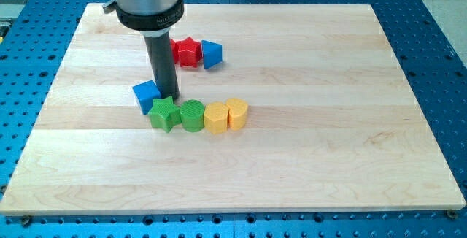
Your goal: Put the blue cube to the left of the green star
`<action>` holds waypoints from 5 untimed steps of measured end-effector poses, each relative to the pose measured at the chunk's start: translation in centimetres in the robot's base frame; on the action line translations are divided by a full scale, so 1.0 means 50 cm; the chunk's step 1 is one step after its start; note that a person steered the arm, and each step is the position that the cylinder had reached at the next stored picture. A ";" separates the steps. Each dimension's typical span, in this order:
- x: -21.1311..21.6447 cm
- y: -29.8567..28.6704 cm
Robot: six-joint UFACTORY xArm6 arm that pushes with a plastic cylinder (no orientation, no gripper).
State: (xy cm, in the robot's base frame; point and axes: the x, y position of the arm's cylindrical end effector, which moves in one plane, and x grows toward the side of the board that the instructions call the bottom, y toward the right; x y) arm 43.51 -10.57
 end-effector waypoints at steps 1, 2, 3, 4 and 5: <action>-0.011 -0.001; -0.078 -0.008; -0.084 -0.031; -0.056 -0.050; -0.007 -0.065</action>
State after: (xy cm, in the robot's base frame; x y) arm 43.16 -13.82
